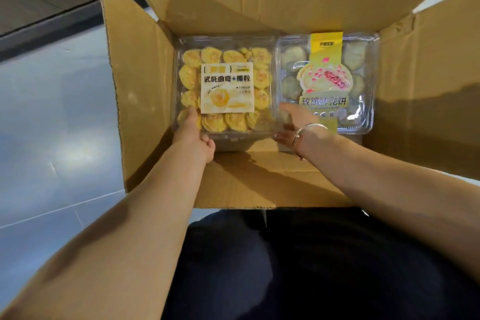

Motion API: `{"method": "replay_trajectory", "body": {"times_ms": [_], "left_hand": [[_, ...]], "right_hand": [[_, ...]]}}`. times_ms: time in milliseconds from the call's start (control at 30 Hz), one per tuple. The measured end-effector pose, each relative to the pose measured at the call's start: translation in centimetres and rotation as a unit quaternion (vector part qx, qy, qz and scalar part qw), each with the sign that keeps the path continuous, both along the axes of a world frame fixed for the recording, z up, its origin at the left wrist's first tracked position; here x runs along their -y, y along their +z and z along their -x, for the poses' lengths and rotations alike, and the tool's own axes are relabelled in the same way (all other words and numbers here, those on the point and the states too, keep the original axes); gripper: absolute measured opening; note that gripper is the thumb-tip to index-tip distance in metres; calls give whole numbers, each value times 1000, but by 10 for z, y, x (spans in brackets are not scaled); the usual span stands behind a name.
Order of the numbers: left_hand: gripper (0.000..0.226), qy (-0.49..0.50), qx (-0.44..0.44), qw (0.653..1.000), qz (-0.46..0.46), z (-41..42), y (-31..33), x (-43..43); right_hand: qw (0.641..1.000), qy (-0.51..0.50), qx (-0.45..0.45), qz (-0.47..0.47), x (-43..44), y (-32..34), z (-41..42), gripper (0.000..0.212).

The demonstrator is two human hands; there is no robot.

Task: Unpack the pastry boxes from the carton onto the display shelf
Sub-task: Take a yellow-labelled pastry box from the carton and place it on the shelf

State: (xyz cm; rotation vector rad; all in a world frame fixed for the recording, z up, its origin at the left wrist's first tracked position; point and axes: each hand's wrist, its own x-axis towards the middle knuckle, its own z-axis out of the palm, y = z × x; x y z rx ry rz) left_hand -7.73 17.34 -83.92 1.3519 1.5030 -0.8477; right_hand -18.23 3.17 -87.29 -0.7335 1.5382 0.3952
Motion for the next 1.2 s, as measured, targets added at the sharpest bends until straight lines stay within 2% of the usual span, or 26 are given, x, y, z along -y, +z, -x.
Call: {"method": "replay_trajectory", "body": {"times_ms": [133,200,267,367,400,533,567,633,667,767,833,900,1000,1033,1133,1200], "left_hand": [[38,-51,34,997,38,6,31,2],[32,-35,48,995,83,17,57,3],[22,-9,56,991,122,30,86,3],[25,-9,63,986,157,50,139,-2],[24,-20,67,984,167,56,158,-6],[38,-67,86,971,214,78,257,-21],[38,-84,90,965,230,82,284,-24],[27,-133,93,948,274,89,355,-32],[20,-155,82,942,286,90,365,-36],[20,-263,71,896,350,90,444,-46],[40,-336,66,852,395,89,484,-50],[60,-364,77,821,433,84,521,-49],[84,-388,124,784,469,75,576,-34],[83,-414,139,768,468,73,592,-25],[59,-511,154,716,450,73,636,15],[54,-566,162,680,436,79,657,45]], "right_hand": [[999,17,48,9,8,37,-6,19],[997,39,61,15,11,62,-1,11],[997,46,62,-1,12,90,8,15],[996,40,80,-12,12,146,30,11],[996,29,84,-17,12,167,38,9],[996,-49,77,-20,2,270,75,36],[993,-66,91,-23,0,298,83,36],[985,-104,137,-21,-4,376,96,23],[981,-114,155,-25,-5,390,97,21],[977,-132,168,13,-4,475,113,37],[974,-157,155,57,-3,518,122,47],[968,-179,144,103,-1,557,135,54],[949,-218,175,143,1,609,157,36],[943,-227,191,151,4,622,165,32],[929,-234,218,186,17,660,184,27],[930,-213,211,211,28,678,189,28]]}}
